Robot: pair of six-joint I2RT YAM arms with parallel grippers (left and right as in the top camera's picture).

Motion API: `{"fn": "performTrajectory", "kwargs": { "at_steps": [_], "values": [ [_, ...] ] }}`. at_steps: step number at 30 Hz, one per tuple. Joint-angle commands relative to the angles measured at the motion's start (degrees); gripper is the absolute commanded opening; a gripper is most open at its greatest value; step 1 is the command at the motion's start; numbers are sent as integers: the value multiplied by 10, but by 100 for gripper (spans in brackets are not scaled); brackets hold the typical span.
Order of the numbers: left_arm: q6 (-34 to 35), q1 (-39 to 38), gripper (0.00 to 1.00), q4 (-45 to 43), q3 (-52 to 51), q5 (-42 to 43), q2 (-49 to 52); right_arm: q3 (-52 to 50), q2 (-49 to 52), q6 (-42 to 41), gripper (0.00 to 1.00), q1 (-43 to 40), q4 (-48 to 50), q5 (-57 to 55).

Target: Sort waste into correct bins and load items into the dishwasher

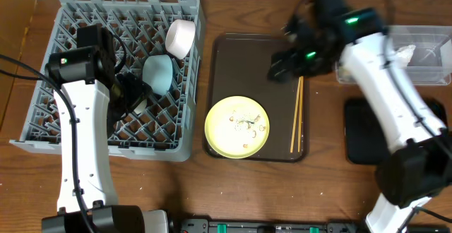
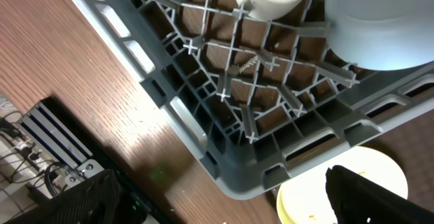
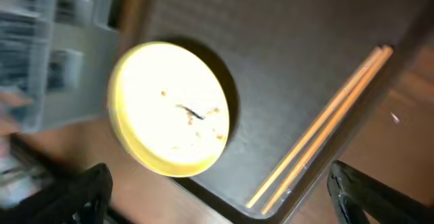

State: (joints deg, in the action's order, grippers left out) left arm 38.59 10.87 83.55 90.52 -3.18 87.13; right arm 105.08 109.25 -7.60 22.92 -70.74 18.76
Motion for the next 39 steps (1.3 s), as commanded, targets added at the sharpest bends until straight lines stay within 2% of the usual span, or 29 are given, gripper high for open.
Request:
{"fn": "performTrajectory", "kwargs": {
  "at_steps": [1, 4, 8, 9, 11, 14, 15, 18, 20, 26, 30, 32, 33, 34, 37, 39],
  "values": [
    [-4, 3, 98, 2, 12, -7, 0, -47, 7, -176, 93, 78, 12, -226],
    [-4, 3, 98, 2, 12, -7, 0, -117, 7, -241, 83, 145, 55, -275],
    [-4, 3, 98, 2, 12, -7, 0, -171, 7, -246, 72, 175, 93, -279],
    [-4, 3, 98, 2, 12, -7, 0, -186, 7, -253, 71, 176, 101, -281],
    [-4, 3, 98, 2, 12, -7, 0, -209, 7, -263, 58, 171, 114, -281],
    [-4, 3, 98, 2, 12, -7, 0, -217, 7, -263, 43, 148, 116, -282],
    [-4, 3, 98, 2, 12, -7, 0, -217, 7, -266, 41, 141, 116, -279],
    [-4, 3, 98, 2, 12, -7, 0, -218, 7, -271, 42, 115, 123, -258],
    [-4, 3, 98, 2, 12, -7, 0, -226, 7, -271, 40, 105, 135, -242],
    [-4, 3, 98, 2, 12, -7, 0, -287, 9, -290, 38, 103, 185, -264],
    [-4, 3, 98, 2, 12, -7, 0, -252, -5, -286, 35, 83, 154, -258],
    [-4, 3, 98, 2, 12, -7, 0, -210, -27, -258, 47, 67, 115, -259],
    [-4, 3, 98, 2, 12, -7, 0, -184, -43, -238, 66, 52, 96, -263],
    [-4, 3, 98, 2, 12, -7, 0, -157, -63, -228, 99, 30, 78, -277],
    [-4, 3, 98, 2, 12, -7, 0, -127, -94, -228, 99, -14, 65, -290],
    [-4, 3, 98, 2, 12, -7, 0, -113, -130, -234, 99, -77, 64, -283]
  ]
}}
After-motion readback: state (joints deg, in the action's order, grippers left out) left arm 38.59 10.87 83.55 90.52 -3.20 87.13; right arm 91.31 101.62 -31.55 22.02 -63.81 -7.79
